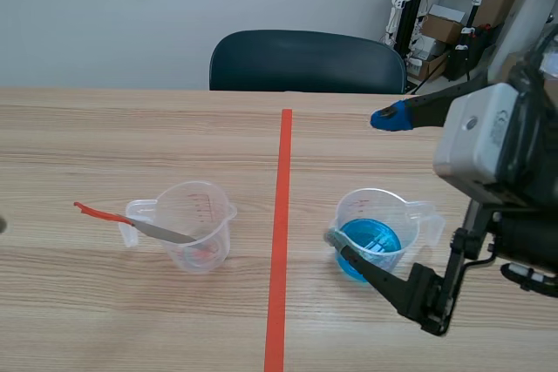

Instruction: Do the redox reaction experiment. lift the metal plate out of the left beaker

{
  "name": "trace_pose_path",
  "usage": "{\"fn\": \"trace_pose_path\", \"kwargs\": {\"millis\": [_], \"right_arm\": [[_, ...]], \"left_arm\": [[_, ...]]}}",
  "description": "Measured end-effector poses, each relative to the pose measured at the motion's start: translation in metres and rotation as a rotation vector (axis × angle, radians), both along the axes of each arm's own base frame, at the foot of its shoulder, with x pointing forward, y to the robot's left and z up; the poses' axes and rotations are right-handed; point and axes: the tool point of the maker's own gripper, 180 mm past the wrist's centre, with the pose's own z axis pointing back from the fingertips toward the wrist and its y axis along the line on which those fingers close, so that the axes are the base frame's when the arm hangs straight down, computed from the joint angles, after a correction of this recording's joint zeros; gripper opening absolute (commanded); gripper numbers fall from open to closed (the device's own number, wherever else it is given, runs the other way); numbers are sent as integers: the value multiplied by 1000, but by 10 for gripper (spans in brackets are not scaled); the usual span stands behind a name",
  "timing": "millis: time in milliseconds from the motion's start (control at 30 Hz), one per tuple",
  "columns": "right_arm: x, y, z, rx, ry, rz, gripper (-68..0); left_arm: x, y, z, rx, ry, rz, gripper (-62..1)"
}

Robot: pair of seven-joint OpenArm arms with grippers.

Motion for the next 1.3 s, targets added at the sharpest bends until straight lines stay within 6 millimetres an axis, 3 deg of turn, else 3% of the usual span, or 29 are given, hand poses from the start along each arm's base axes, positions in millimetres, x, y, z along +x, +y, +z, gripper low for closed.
{"fn": "trace_pose_path", "kwargs": {"millis": [167,333,500,700,933,1167,1300], "right_arm": [[-9,20,-8,10,15,69,4],[-10,38,-17,-1,-38,84,4],[-11,55,-23,19,-77,64,4],[-28,77,-36,17,-67,110,4],[-9,93,-56,7,-67,94,4],[5,111,-65,0,-77,123,4],[7,124,-67,6,-83,151,4]], "left_arm": [[-29,18,-35,-43,102,124,14],[-52,20,-32,-167,21,199,14],[-75,16,-43,-203,10,254,14],[-102,10,-51,-271,-40,322,14],[-131,-12,-43,-365,-140,247,14],[-139,-13,-63,-430,-168,276,14],[-134,-26,-76,-463,-190,214,14]]}}
